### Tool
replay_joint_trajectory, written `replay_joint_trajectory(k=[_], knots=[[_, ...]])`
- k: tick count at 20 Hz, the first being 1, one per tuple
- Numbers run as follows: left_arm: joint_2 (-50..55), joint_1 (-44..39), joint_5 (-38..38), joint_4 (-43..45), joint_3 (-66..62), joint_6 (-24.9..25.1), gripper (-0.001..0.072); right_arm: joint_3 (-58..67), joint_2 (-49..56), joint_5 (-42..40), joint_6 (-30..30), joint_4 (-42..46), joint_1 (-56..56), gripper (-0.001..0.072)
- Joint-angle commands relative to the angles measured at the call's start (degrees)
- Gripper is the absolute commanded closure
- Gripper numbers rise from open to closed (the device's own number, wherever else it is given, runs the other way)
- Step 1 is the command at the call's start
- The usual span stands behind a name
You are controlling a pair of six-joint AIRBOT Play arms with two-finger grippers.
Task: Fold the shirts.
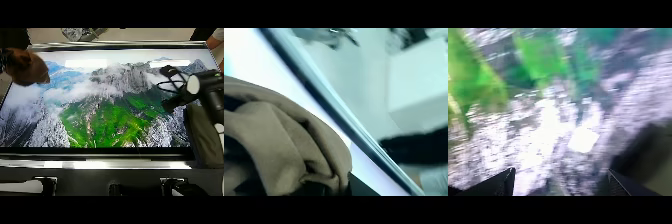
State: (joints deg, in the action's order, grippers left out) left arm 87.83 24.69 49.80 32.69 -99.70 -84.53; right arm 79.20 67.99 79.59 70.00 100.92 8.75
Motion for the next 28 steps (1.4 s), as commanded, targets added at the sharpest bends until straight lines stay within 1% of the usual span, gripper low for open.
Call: replay_joint_trajectory(k=[1, 3, 4, 7, 9, 10, 12, 14, 16, 18, 19, 20, 21, 23, 24, 26, 28], knots=[[-13.3, -9.4, 7.5, -1.2, 0.0, 3.8, 0.0672, 5.9, -7.3, -0.4, -0.4, 8.9, 0.0, 0.0048], [-18.7, -17.0, 8.2, -0.3, 0.0, 3.5, 0.0672, 8.2, -12.0, -1.0, -0.6, 9.2, 0.0, 0.0047], [-20.8, -21.1, 8.7, 2.1, 0.0, 3.2, 0.0672, 8.5, -14.4, -1.6, -0.8, 9.2, 0.0, 0.0047], [-22.8, -32.9, 14.2, 14.7, 0.4, -2.9, 0.0672, 8.5, -20.7, -0.8, -2.6, 9.3, 0.0, 0.0047], [-22.7, -41.2, 17.1, 21.5, 5.0, -4.0, 0.0672, 8.5, -23.0, 2.6, -3.0, 9.2, 0.0, 0.0048], [-22.6, -44.9, 17.6, 23.0, 8.8, -4.0, 0.0672, 8.5, -23.3, 5.6, -3.0, 9.2, 0.0, 0.0048], [-21.7, -51.2, 16.4, 23.4, 18.8, -4.0, 0.0672, 8.3, -22.7, 12.4, -3.8, 8.5, 0.0, 0.0049], [-19.0, -55.4, 12.1, 23.3, 28.1, -4.0, 0.0672, 8.3, -20.9, 16.2, -3.9, 7.1, 0.0, 0.0051], [-13.3, -57.1, 9.5, 23.2, 32.5, -4.7, 0.0672, 8.3, -18.1, 15.8, -4.9, 4.5, 0.0, 0.0051], [-5.5, -57.2, 11.3, 22.8, 31.1, -4.6, 0.0671, 8.3, -13.9, 14.1, -5.4, 1.9, 0.0, 0.0050], [-1.7, -56.7, 13.4, 22.7, 28.9, -4.7, 0.0577, 8.3, -11.3, 13.1, -5.5, 0.7, 0.0, 0.0049], [1.0, -56.0, 16.2, 22.1, 26.1, -4.7, 0.0167, 8.3, -8.8, 12.4, -6.3, -0.1, 0.0, 0.0048], [2.7, -54.7, 19.4, 22.0, 22.8, -4.4, -0.0012, 8.3, -6.0, 12.0, -7.3, -0.4, 0.0, 0.0048], [2.4, -50.4, 22.9, 23.1, 17.3, -2.9, -0.0012, 8.3, -0.9, 12.4, -10.2, -1.8, 0.0, 0.0047], [1.4, -47.5, 24.8, 24.7, 14.8, -2.9, -0.0012, 8.3, 1.5, 12.9, -11.4, -4.4, 0.0, 0.0047], [-1.1, -41.5, 28.9, 27.1, 12.8, -2.2, -0.0011, 7.7, 5.7, 13.4, -14.4, -14.8, 0.0, 0.0030], [-3.8, -37.1, 32.7, 27.1, 15.4, -0.7, -0.0009, 4.3, 7.7, 11.0, -15.4, -22.8, 0.0, 0.0021]])
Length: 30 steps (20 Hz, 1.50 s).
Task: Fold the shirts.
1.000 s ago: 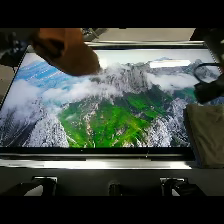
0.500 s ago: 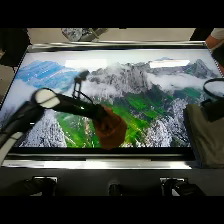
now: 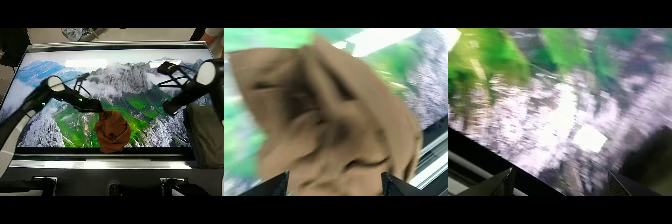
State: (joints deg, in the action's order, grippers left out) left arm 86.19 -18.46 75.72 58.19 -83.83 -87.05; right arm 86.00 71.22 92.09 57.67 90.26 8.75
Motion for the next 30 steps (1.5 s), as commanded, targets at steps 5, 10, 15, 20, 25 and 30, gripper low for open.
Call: replay_joint_trajectory(k=[5, 10, 15, 20, 25, 30], knots=[[-10.0, 5.7, 0.0, -5.3, 24.7, 6.3, -0.0002, -17.5, 5.3, -10.0, -6.0, -26.5, 0.0, 0.0011], [-8.3, -4.0, -14.3, -16.9, 38.0, 8.7, 0.0006, -26.4, 5.4, -19.0, -5.8, -32.8, 0.0, 0.0010], [-4.5, -10.8, -19.0, -17.3, 37.9, 8.1, 0.0068, -31.2, 5.4, -24.8, -5.6, -38.5, 0.0, 0.0008], [-3.1, -11.3, -22.7, -17.3, 37.9, 5.9, 0.0543, -36.2, 5.6, -30.9, -6.3, -46.8, 0.0, 0.0007], [-3.3, -11.1, -22.7, -17.2, 37.9, 6.1, 0.0670, -36.8, 11.6, -31.2, -10.9, -56.5, 0.0, 0.0117], [-5.2, -9.6, -22.7, -14.0, 36.3, 6.1, 0.0672, -36.7, 12.3, -29.9, -15.8, -57.2, 0.0, 0.0674]])
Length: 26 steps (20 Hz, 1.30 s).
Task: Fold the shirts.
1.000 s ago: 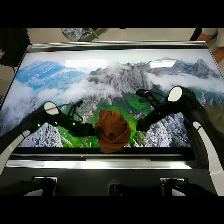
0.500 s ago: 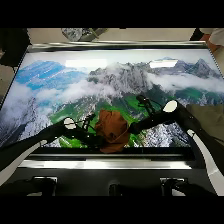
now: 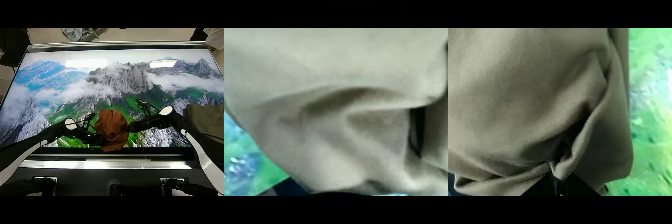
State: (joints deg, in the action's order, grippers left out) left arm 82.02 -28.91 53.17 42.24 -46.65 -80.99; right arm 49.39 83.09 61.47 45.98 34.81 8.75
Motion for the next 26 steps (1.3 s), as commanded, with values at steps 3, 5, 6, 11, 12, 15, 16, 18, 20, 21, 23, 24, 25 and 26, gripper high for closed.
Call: replay_joint_trajectory(k=[3, 5, 6, 11, 12, 15, 16, 18, 20, 21, 23, 24, 25, 26], knots=[[-5.5, 2.4, 0.3, 7.5, -4.7, 0.0, 0.0673, 1.9, -4.7, 0.5, -9.2, -1.2, 0.0, 0.0675], [-10.0, 3.2, 1.5, 12.2, -10.4, 0.0, 0.0673, 7.2, -10.0, -0.3, -9.8, 1.0, 0.0, 0.0675], [-12.5, 3.6, 1.8, 14.8, -14.3, 0.0, 0.0673, 11.1, -12.9, -0.4, -11.2, 1.9, 0.0, 0.0674], [-23.8, 8.5, 1.9, 20.0, -46.3, 0.0, 0.0672, 37.9, -28.2, -7.5, -15.1, 8.5, 0.0, 0.0672], [-25.2, 9.6, 1.8, 20.0, -52.6, 0.0, 0.0672, 41.9, -30.6, -8.3, -15.1, 8.9, 0.0, 0.0672], [-27.8, 10.1, 1.9, 19.9, -65.7, -1.7, 0.0672, 46.8, -36.8, -6.9, -10.1, 8.9, 0.0, 0.0672], [-28.7, 9.7, 2.3, 19.9, -66.9, -2.7, 0.0672, 46.8, -38.1, -4.6, -8.0, 10.0, 0.0, 0.0672], [-29.9, 9.6, 4.5, 20.0, -66.9, -4.0, 0.0673, 46.8, -39.6, 0.2, -3.0, 13.2, 0.0, 0.0672], [-29.7, 9.7, 6.1, 20.0, -66.9, -4.1, 0.0672, 46.8, -39.8, 2.3, 1.6, 14.6, 0.0, 0.0672], [-29.3, 9.7, 6.2, 20.0, -66.8, -4.1, 0.0672, 46.8, -39.5, 3.4, 3.4, 15.0, 0.0, 0.0672], [-27.4, 9.7, 7.0, 22.8, -66.7, -4.1, 0.0672, 46.8, -37.7, 7.5, 7.5, 16.8, 0.0, 0.0672], [-25.8, 9.7, 8.7, 25.2, -66.6, -4.1, 0.0672, 46.8, -36.0, 11.4, 9.7, 18.1, 0.0, 0.0672], [-23.3, 9.7, 11.5, 28.0, -66.6, -4.1, 0.0672, 46.3, -33.7, 17.1, 11.2, 19.9, 0.0, 0.0672], [-20.1, 9.7, 14.7, 30.9, -66.6, -4.1, 0.0672, 45.4, -30.9, 22.6, 13.0, 22.1, 0.0, 0.0672]])
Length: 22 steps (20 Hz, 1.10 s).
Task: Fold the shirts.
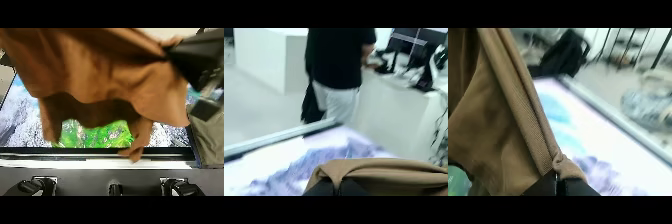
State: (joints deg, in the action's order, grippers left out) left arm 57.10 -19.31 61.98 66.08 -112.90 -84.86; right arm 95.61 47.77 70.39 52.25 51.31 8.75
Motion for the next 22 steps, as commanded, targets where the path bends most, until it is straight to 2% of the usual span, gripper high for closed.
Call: replay_joint_trajectory(k=[1, 2, 3, 7, 11, 13, 14, 15, 16, 17, 18, 20, 22], knots=[[8.5, 0.1, 8.4, 9.5, -0.4, -0.2, 0.0672, -2.7, 7.3, 17.9, 8.3, 7.4, 0.0, 0.0671], [13.0, 0.1, 10.1, 11.6, -0.4, 0.1, 0.0672, -5.8, 10.4, 19.4, 9.0, 8.9, 0.0, 0.0671], [17.6, 0.1, 10.6, 12.5, -0.4, 1.0, 0.0672, -9.9, 13.6, 17.2, 9.0, 9.0, 0.0, 0.0671], [38.5, 0.1, 10.2, 11.5, -0.4, 1.6, 0.0671, -22.7, 28.9, -3.5, 9.0, 4.6, 0.0, 0.0670], [48.5, 0.1, 16.2, 10.0, -0.4, -4.9, 0.0655, -23.1, 43.3, -8.9, 7.1, -5.9, 0.0, 0.0670], [49.6, 0.1, 18.4, 9.4, -0.4, -5.2, 0.0573, -23.1, 45.9, -11.3, 5.4, -10.2, 0.0, 0.0670], [49.4, 0.3, 18.5, 9.2, -0.5, -5.1, 0.0397, -23.1, 46.1, -14.2, 5.4, -11.3, 0.0, 0.0655], [49.0, 0.8, 19.0, 8.9, -0.7, -4.9, 0.0093, -22.5, 45.7, -15.6, 5.3, -11.8, -0.3, 0.0513], [48.5, 1.6, 19.9, 8.9, -1.2, -4.9, -0.0011, -21.0, 45.0, -15.1, 3.7, -11.7, -1.2, 0.0341], [47.7, 3.0, 22.0, 8.9, -1.7, -5.0, -0.0013, -18.7, 43.8, -13.2, 0.0, -11.6, -3.1, 0.0121], [46.8, 4.6, 24.7, 8.7, -1.9, -4.9, -0.0013, -16.0, 42.2, -10.0, -3.0, -11.3, -5.7, 0.0017], [44.5, 8.5, 31.1, 8.3, -0.7, -4.5, -0.0013, -10.4, 38.9, -4.3, -3.6, -6.4, -12.3, 0.0017], [40.2, 11.5, 32.5, 5.7, 6.3, -4.5, -0.0013, -8.3, 35.8, -2.1, -2.8, 1.1, -19.2, 0.0019]])
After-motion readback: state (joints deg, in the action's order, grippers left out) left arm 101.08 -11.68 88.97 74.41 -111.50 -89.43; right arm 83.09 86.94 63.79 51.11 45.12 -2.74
